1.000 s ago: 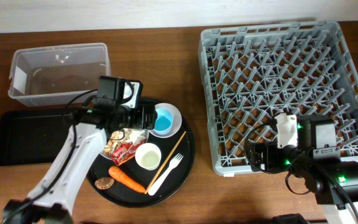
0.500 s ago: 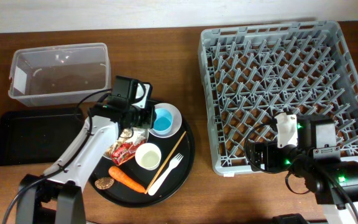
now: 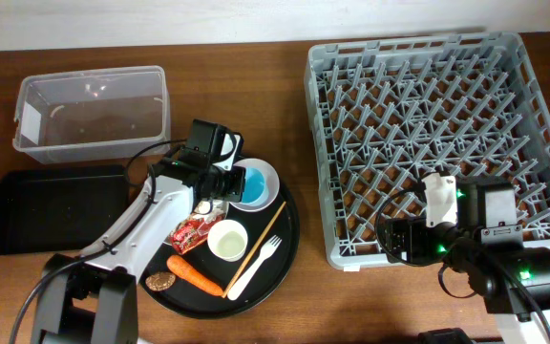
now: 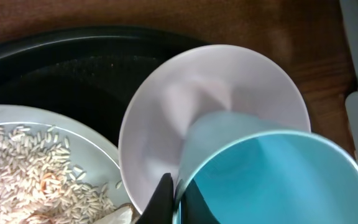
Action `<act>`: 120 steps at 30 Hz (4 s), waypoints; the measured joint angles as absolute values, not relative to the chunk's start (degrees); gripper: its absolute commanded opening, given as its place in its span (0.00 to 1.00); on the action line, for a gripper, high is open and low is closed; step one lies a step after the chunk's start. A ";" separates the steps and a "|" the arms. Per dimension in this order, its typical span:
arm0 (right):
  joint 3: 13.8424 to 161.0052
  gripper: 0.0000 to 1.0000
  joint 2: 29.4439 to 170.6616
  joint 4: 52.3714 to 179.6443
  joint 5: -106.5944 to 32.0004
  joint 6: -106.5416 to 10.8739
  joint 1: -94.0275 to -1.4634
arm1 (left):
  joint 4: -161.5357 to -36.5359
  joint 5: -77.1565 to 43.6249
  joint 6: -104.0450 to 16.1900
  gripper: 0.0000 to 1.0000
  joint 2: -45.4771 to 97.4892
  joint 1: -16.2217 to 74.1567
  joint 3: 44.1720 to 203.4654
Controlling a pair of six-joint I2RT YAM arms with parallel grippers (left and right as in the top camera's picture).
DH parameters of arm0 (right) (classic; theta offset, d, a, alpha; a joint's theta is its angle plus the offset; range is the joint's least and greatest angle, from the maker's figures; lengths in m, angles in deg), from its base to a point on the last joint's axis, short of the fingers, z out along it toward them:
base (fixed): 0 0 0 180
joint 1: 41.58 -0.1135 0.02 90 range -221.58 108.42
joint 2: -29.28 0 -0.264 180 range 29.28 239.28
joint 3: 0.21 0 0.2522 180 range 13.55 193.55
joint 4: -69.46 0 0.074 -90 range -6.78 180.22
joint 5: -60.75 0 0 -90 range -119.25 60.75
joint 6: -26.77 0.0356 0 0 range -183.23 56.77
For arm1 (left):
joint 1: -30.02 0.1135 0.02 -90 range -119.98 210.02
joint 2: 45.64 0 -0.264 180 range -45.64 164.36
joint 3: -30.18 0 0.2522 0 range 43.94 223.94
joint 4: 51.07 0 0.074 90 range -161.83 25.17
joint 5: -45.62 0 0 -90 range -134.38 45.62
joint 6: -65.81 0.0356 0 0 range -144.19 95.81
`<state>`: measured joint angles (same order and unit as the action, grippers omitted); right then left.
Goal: Sort waste into correct bins and load items into the dishwasher rack
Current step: 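Lift blue cup with left gripper and hand it to right gripper, then carry blue cup with right gripper and place it in rack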
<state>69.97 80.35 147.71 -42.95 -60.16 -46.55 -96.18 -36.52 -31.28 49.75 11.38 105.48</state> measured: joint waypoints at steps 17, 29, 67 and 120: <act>70.01 0.99 80.37 138.27 -45.79 -60.05 -46.55 | -100.77 -14.93 -31.35 0.00 41.05 11.78 116.30; 70.08 0.99 87.12 124.61 -85.66 -69.52 -46.51 | -92.38 31.10 -31.35 0.00 39.74 12.69 116.61; 70.06 0.58 89.22 118.49 -101.96 -74.28 -46.38 | -90.85 33.66 -31.33 0.00 41.93 9.18 116.61; 96.26 0.39 119.80 150.16 -36.11 -55.02 -7.89 | -117.54 -21.53 -22.21 0.39 42.02 20.87 116.96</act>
